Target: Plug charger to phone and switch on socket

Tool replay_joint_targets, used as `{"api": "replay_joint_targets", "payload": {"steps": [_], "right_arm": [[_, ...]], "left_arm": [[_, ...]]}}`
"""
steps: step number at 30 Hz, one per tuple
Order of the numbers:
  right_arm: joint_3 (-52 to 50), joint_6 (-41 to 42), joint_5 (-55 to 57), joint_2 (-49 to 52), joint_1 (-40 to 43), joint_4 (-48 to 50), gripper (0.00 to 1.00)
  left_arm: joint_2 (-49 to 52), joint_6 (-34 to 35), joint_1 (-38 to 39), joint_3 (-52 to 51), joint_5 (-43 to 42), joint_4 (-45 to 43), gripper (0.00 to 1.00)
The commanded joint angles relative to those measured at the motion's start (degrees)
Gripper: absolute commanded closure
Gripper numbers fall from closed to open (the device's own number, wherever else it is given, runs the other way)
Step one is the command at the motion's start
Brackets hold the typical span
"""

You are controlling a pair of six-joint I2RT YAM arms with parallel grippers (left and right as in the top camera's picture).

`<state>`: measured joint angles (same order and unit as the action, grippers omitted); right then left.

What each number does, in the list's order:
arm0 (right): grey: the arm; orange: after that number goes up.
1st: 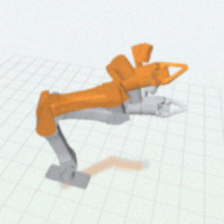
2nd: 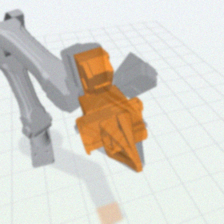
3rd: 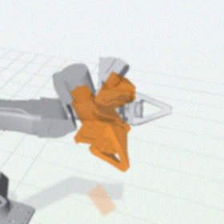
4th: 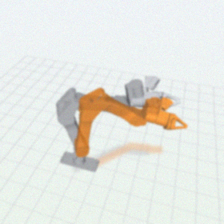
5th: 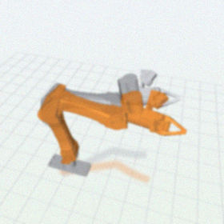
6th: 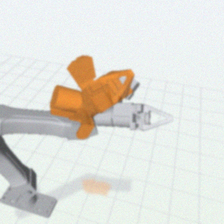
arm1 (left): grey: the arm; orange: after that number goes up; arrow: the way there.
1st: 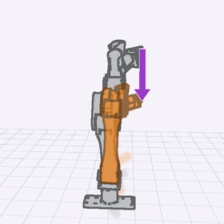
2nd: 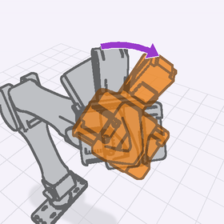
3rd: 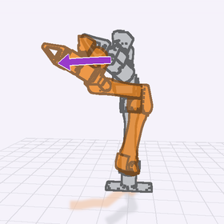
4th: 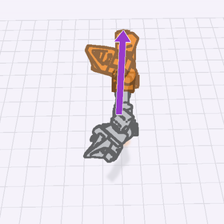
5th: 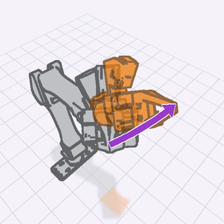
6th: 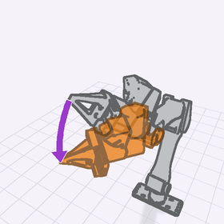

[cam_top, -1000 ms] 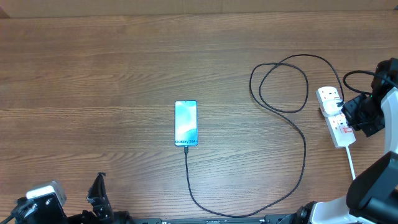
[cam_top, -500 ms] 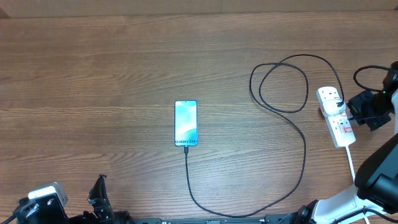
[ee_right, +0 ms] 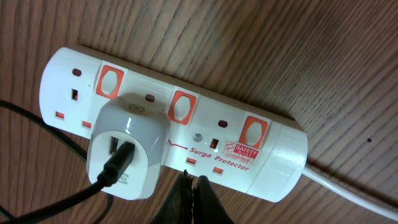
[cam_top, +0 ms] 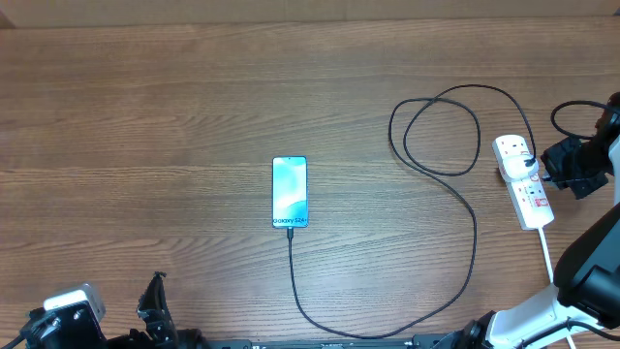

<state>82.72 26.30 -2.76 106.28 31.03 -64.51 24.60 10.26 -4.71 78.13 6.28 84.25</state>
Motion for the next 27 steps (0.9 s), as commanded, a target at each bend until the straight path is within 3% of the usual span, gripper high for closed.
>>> {"api": "replay_joint_targets", "payload": {"steps": [1,12,27], "right_arm": [[1.68,0.15,-0.37,0.61,-0.15,0.74,0.96],[1.68,-1.11,-0.48,6.80,-0.15,2.67,0.96],[1.68,-1.31,-3.43,7.85,-0.17,6.05,0.96]], "left_arm": [[0.02,-0.85,-0.13,-0.13,0.72,-0.20,0.00],[0.02,-0.85,-0.15,-0.13,0.72,-0.20,0.00],[0.02,-0.87,-0.15,-0.13,0.74,-0.17,0.01]]}}
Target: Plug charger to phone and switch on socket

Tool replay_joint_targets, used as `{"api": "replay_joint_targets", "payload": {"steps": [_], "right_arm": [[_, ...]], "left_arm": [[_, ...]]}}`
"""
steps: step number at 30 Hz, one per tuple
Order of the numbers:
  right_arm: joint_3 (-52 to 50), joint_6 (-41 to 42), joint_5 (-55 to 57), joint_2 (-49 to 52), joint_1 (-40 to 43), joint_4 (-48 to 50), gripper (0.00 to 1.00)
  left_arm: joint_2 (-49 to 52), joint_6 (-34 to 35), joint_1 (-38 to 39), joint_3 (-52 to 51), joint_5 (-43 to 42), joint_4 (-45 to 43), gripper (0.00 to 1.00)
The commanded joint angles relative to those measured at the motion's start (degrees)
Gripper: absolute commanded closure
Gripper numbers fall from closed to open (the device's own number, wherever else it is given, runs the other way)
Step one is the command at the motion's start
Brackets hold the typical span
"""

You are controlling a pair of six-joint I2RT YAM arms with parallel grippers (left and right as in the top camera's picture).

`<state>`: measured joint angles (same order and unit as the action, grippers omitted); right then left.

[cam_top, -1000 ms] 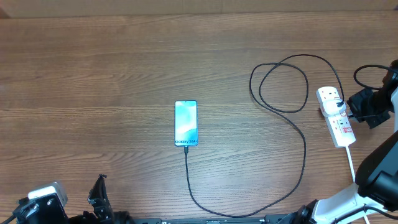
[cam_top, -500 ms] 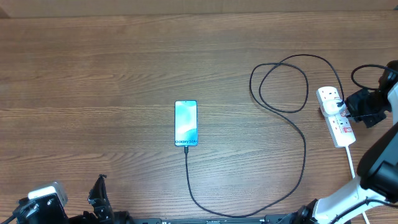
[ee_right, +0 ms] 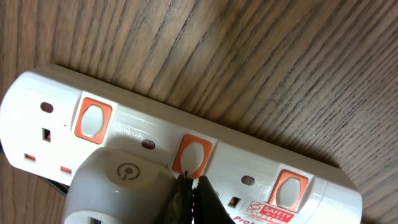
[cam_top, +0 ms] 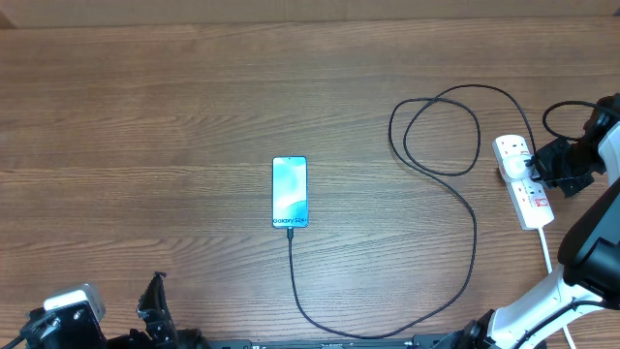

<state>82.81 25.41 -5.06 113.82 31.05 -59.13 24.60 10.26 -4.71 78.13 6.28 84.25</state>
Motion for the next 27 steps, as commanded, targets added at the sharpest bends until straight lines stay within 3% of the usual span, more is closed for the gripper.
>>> {"api": "replay_joint_targets", "payload": {"steps": [1,27], "right_arm": [[1.60,-0.42,-1.14,0.44,-0.24,0.76,0.96],[1.57,-0.42,-1.55,5.35,-2.19,-3.56,0.96]], "left_arm": [[0.02,-0.87,-0.15,-0.13,0.72,-0.17,0.00],[0.02,-0.85,-0.15,-0.13,0.74,-0.20,0.00]]}}
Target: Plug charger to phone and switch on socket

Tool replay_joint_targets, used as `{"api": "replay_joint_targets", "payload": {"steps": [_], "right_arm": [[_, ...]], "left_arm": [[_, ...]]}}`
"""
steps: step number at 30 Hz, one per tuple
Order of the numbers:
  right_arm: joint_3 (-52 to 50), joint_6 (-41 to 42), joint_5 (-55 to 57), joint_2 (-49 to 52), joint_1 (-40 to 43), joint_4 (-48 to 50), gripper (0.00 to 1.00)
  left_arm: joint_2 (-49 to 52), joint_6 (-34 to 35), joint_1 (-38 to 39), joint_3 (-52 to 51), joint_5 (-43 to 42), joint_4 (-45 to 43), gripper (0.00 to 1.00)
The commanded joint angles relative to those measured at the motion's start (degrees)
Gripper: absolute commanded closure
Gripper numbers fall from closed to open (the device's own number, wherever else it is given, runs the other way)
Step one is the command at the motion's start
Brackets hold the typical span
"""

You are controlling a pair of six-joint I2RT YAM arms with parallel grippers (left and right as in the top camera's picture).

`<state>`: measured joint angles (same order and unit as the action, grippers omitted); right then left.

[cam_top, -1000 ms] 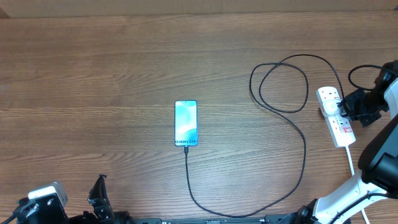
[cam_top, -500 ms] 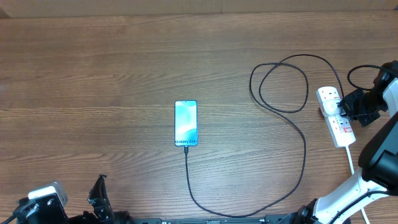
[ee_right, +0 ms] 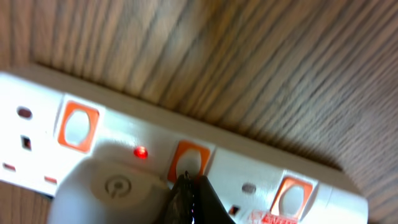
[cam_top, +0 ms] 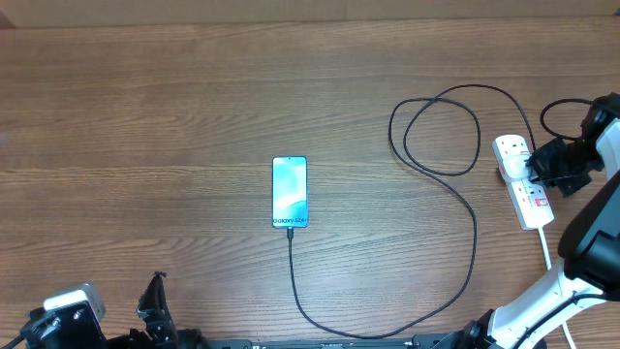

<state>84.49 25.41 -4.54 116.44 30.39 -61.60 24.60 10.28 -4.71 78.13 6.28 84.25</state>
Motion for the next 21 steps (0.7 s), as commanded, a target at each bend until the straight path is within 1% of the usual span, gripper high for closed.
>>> {"api": "replay_joint_targets", "payload": {"steps": [1,7,14,21], "right_arm": [[-0.11,-0.39,-2.34,2.73,-1.53,-1.90,0.96],[-0.11,-0.42,-3.43,2.71,-2.23,-6.03,0.96],[-0.09,-0.39,-0.98,1.42,-2.32,-8.92,0.96],[-0.09,-0.39,0.63,-6.29,-2.32,-11.76,0.96]], "left_arm": [[0.02,-0.87,-0.15,-0.13,0.74,-0.17,0.00],[0.02,-0.90,-0.15,-0.13,0.72,-0.20,0.01],[0.02,-0.90,-0.13,-0.13,0.74,-0.46,0.00],[-0.11,-0.92,-0.13,-0.13,0.76,-0.92,0.01]]}}
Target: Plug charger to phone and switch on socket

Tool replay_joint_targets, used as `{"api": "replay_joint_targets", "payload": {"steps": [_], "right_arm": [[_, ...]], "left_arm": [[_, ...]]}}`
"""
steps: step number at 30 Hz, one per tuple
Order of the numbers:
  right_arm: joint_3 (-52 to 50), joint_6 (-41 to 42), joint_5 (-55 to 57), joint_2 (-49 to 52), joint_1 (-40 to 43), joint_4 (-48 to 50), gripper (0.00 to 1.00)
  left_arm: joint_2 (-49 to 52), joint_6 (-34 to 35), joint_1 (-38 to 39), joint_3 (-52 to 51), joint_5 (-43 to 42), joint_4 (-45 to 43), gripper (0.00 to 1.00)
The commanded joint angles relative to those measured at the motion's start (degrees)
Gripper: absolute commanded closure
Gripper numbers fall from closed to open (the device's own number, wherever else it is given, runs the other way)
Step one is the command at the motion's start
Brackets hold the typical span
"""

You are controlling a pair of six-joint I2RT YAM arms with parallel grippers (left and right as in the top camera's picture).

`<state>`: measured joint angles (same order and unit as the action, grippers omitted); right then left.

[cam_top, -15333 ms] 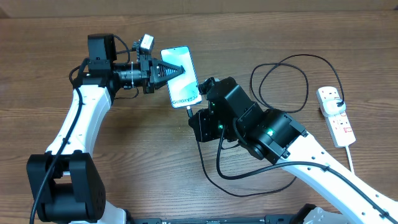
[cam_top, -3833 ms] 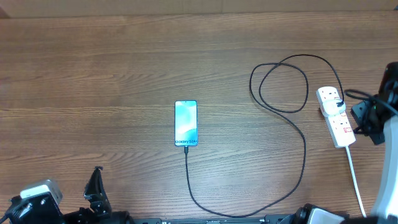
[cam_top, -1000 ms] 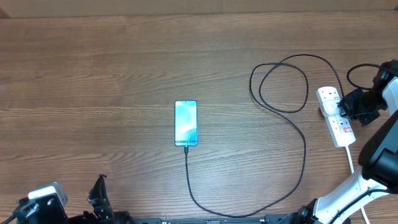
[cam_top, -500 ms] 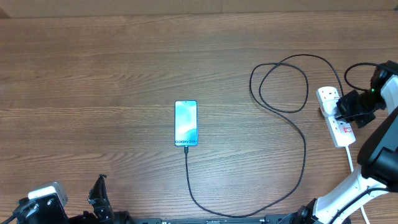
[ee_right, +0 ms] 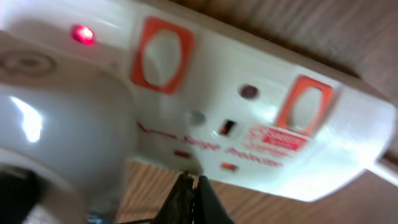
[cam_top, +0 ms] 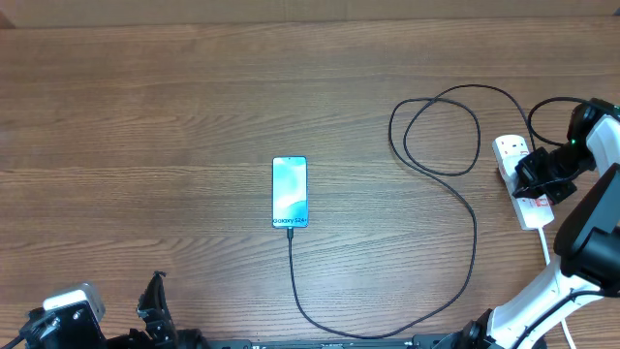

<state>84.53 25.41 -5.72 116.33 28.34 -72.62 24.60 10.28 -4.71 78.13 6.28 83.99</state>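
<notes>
The phone lies screen up and lit at the table's middle, with the black cable plugged into its lower end. That cable loops right to the white charger seated in the white power strip. A red lamp glows on the strip beside an orange switch. My right gripper is shut and empty, its tips just off the strip's near edge. The left gripper is out of view; only the left arm's base shows.
The strip's white lead runs toward the front right edge past my right arm. A large loop of the black cable lies left of the strip. Bare wood table spreads left of the phone.
My right gripper has drawn back from the middle orange switch to the strip's near edge and shifted left over it. The red lamp stays lit. The phone and cable have not moved.
My shut right gripper stood at the strip's near edge with no lamp lit. Then its tips were at the middle orange switch. By the following moment the red lamp glowed beside the charger. Now the tips are back off the strip's edge, lamp on.
</notes>
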Motion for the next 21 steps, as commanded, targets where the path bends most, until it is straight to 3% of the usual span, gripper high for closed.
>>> {"api": "replay_joint_targets", "payload": {"steps": [1,8,14,21], "right_arm": [[-0.13,-0.39,2.27,-7.82,-0.26,-1.33,0.96],[-0.13,-0.74,3.02,-20.96,-0.28,-5.42,0.96],[-0.13,-9.29,-4.81,-34.60,-0.55,-9.44,0.96],[-0.13,-10.71,-5.55,-51.78,-0.55,-14.40,0.96]], "left_arm": [[-0.24,-0.92,-0.15,-0.13,0.76,-0.68,0.00],[-4.66,-0.90,-0.15,-0.13,0.74,-0.66,0.01],[-9.60,-0.92,-0.17,-0.13,0.76,-0.59,0.00],[-14.49,-1.09,-0.72,-0.13,0.76,-0.59,0.00]]}}
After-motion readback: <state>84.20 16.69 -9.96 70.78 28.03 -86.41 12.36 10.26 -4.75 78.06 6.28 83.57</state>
